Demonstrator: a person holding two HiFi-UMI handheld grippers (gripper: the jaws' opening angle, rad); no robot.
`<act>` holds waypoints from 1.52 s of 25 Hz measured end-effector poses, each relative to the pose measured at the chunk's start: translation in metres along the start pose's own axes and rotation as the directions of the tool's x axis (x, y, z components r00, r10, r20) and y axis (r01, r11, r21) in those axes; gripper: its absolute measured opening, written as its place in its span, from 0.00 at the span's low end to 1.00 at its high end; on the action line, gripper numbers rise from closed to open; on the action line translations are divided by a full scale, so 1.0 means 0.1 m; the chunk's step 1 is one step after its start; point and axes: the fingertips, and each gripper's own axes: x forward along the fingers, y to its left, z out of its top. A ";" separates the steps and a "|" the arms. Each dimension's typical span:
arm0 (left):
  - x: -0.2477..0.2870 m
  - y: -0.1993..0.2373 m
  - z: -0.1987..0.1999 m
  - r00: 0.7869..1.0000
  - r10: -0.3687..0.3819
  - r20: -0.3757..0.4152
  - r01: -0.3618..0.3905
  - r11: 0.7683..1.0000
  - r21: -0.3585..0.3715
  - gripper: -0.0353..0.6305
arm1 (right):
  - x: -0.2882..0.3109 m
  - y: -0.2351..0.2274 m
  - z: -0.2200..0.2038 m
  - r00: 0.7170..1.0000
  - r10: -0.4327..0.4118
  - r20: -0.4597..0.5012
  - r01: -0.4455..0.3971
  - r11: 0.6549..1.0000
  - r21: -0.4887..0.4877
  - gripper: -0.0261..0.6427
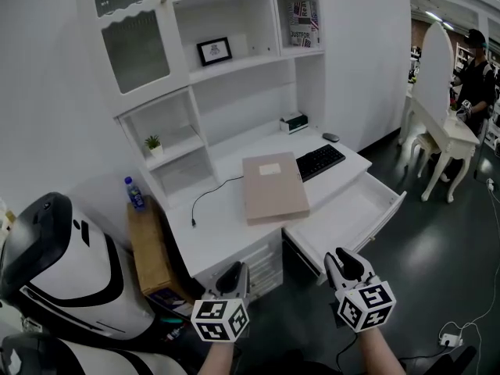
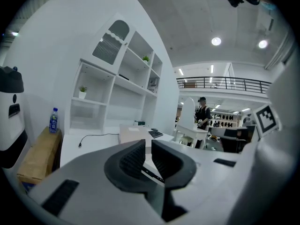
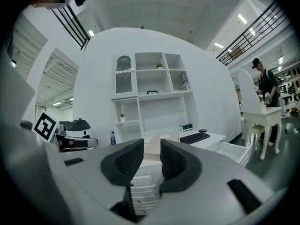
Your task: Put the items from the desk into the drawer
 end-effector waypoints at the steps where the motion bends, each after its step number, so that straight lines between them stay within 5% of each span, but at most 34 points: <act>1: 0.01 -0.01 0.01 1.000 0.004 0.005 -0.004 1.000 0.001 0.08 | 0.01 -0.02 0.00 1.000 0.005 0.001 -0.005 1.000 0.003 0.19; 19: 0.41 0.27 0.09 0.995 0.096 0.005 -0.095 0.993 -0.074 0.29 | 0.39 -0.37 -0.18 0.996 0.075 -0.053 -0.067 0.988 0.140 0.35; 38: 1.98 1.33 0.65 0.999 0.047 0.000 -0.046 0.993 -0.109 0.38 | 2.15 -0.80 0.27 0.999 0.008 -0.044 -0.004 0.996 0.093 0.34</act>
